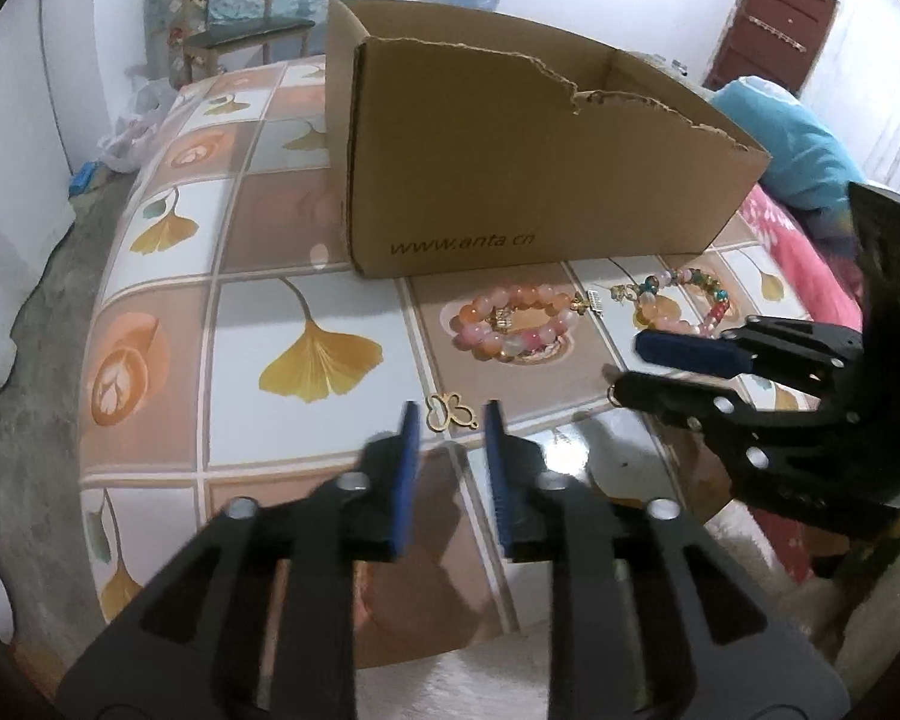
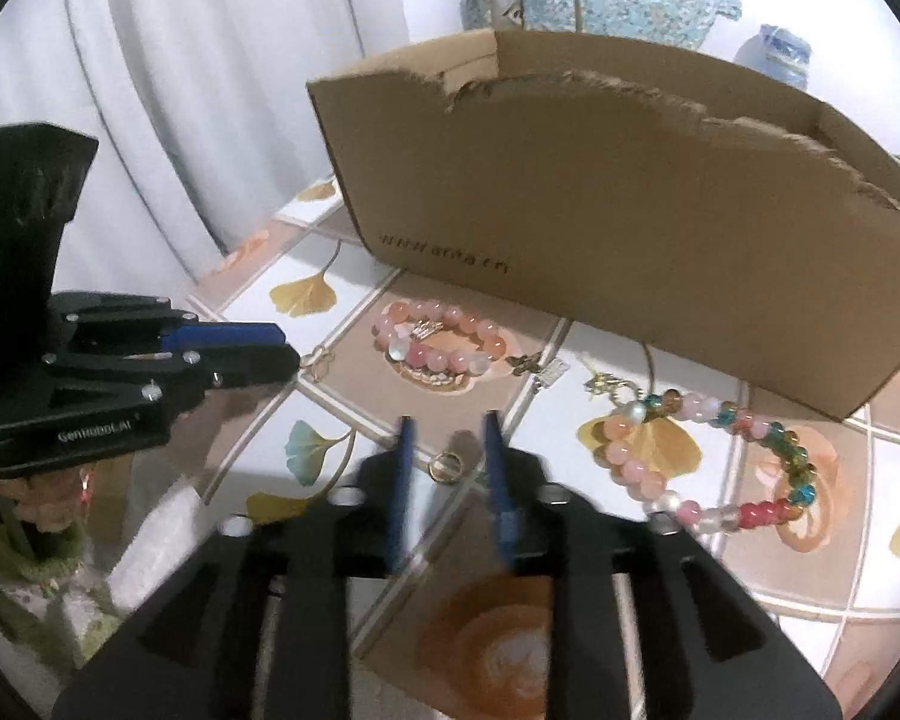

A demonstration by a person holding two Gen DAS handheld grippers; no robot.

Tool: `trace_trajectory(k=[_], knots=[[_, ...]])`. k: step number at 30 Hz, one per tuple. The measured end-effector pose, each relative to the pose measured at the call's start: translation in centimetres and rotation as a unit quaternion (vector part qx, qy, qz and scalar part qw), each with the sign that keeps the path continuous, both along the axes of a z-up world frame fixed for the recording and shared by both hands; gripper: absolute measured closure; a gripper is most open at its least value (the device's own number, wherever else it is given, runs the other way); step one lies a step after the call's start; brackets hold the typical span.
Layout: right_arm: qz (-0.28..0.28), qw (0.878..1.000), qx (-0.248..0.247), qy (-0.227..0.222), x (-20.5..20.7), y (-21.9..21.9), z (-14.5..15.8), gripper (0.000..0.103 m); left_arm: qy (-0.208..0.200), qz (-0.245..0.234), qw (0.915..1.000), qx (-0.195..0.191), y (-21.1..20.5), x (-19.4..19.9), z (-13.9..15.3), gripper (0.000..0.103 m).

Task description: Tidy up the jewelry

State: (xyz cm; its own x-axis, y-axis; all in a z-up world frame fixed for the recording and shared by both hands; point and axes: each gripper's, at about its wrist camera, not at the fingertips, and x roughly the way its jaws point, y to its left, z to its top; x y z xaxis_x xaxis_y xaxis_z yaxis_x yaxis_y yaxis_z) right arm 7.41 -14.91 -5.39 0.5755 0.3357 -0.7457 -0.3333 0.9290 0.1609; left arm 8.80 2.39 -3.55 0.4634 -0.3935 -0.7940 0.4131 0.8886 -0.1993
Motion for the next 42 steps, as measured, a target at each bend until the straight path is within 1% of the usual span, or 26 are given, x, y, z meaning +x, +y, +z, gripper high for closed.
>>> trace_trajectory(k=[1, 2, 5, 8, 11, 12, 14, 16, 18, 22, 24, 32, 40, 41, 42], knots=[[-0.003, 1.0, 0.002, 0.0, -0.3, -0.3, 0.1, 0.068, 0.003, 0.001, 1.0, -0.001, -0.1, 0.1, 0.0, 0.078], [-0.005, 1.0, 0.002, 0.0, -0.4, -0.4, 0.2, 0.067, 0.006, 0.002, 1.0, -0.002, -0.2, 0.1, -0.1, 0.073], [-0.013, 1.0, 0.0, 0.004, -0.6, -0.5, -0.2, 0.067, 0.014, 0.005, 0.9999, 0.002, -0.7, 0.5, -0.6, 0.072], [-0.018, 1.0, 0.003, 0.006, -0.6, -0.5, -0.5, 0.067, 0.009, 0.006, 0.9998, 0.014, -1.3, 0.6, -0.7, 0.073], [-0.02, 1.0, 0.011, 0.009, -0.2, -0.4, -0.8, 0.067, -0.001, -0.006, 0.9997, 0.025, -1.7, 0.5, -0.7, 0.08], [-0.02, 1.0, 0.013, 0.009, -0.1, -0.5, -0.9, 0.067, -0.005, -0.014, 0.9995, 0.028, -1.9, 0.4, -0.7, 0.08], [-0.019, 1.0, 0.015, 0.01, -0.1, -0.6, -0.9, 0.067, -0.01, -0.037, 0.999, 0.021, -2.2, 0.2, -0.7, 0.08], [-0.018, 1.0, 0.018, 0.011, 0.0, -0.6, -1.1, 0.067, -0.016, -0.045, 0.9984, 0.03, -2.5, 0.1, -0.7, 0.08], [-0.017, 1.0, 0.021, 0.011, 0.1, -0.6, -1.1, 0.067, -0.015, -0.045, 0.9983, 0.035, -2.5, 0.1, -0.7, 0.08], [-0.012, 1.0, 0.025, 0.011, 0.0, -0.5, -1.2, 0.067, -0.006, -0.034, 0.9989, 0.032, -2.5, 0.6, -0.6, 0.079], [-0.007, 1.0, 0.024, 0.012, 0.1, -0.2, -1.4, 0.067, -0.009, -0.033, 0.9988, 0.036, -2.5, 0.7, -0.6, 0.079], [0.014, 1.0, 0.007, 0.003, 0.4, 0.4, -1.3, 0.067, -0.018, -0.072, 0.9958, 0.054, -2.7, 1.0, -0.7, 0.079], [0.021, 1.0, 0.007, 0.006, 0.8, 1.0, -1.5, 0.067, -0.022, -0.081, 0.9946, 0.061, -3.0, 0.8, -0.7, 0.079], [0.024, 1.0, 0.005, 0.006, 0.8, 1.1, -1.5, 0.067, -0.023, -0.082, 0.9945, 0.061, -3.0, 0.7, -0.7, 0.08], [0.026, 1.0, 0.003, 0.006, 0.8, 1.2, -1.6, 0.067, -0.025, -0.081, 0.9945, 0.062, -2.9, 0.7, -0.7, 0.085]])
